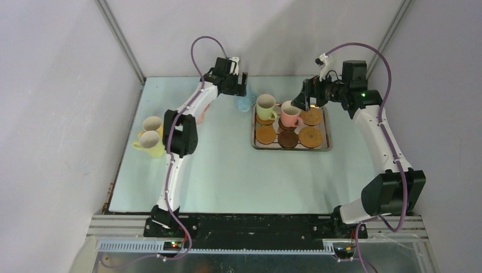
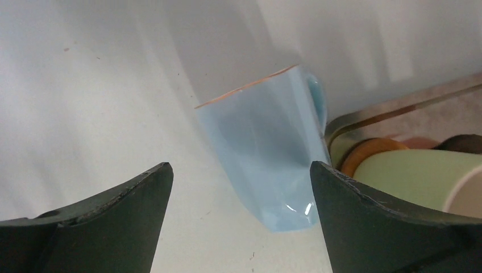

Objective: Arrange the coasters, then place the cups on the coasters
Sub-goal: Pick up the cup at the center of the board.

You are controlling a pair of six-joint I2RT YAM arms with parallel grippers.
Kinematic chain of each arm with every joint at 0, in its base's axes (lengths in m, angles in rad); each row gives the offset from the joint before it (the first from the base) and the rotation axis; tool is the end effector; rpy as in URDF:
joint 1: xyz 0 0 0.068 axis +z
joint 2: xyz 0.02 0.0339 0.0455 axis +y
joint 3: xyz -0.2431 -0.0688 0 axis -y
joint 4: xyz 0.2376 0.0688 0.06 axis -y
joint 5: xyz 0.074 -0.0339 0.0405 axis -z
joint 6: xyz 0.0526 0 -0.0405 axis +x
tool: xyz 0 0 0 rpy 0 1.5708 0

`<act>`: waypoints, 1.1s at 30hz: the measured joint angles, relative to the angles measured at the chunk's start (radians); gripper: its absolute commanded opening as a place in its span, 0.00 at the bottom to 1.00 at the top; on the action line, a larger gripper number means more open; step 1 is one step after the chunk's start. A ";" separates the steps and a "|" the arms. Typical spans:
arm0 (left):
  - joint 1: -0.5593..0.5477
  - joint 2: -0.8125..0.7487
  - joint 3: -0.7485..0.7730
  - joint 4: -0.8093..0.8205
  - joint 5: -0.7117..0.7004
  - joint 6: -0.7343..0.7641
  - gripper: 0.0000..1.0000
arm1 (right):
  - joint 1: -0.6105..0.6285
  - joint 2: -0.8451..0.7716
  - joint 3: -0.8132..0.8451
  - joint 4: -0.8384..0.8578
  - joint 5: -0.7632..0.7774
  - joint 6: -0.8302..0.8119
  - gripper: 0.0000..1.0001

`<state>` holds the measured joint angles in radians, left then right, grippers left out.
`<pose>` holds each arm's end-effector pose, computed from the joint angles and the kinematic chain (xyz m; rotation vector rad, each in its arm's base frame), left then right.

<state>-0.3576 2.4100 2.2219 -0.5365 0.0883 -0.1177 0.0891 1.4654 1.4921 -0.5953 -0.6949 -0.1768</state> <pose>0.5044 -0.1934 0.2066 0.3229 2.2939 -0.3450 0.3224 0.0626 0.3600 -0.6669 1.9548 0.6843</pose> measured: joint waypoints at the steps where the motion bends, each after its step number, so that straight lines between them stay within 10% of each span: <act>1: 0.003 0.016 0.011 -0.005 -0.001 -0.013 0.98 | 0.002 0.001 0.000 0.000 0.003 0.000 1.00; 24: 0.043 0.208 0.131 0.016 0.244 -0.341 1.00 | 0.101 0.045 0.000 0.000 0.079 -0.016 1.00; 33: 0.044 0.216 0.145 0.011 0.265 -0.352 0.71 | 0.114 0.050 0.000 -0.001 0.099 -0.023 1.00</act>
<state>-0.3134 2.6263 2.3665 -0.5259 0.3534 -0.4702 0.2035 1.5150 1.4921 -0.5964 -0.5961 -0.1997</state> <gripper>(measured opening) 0.833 0.996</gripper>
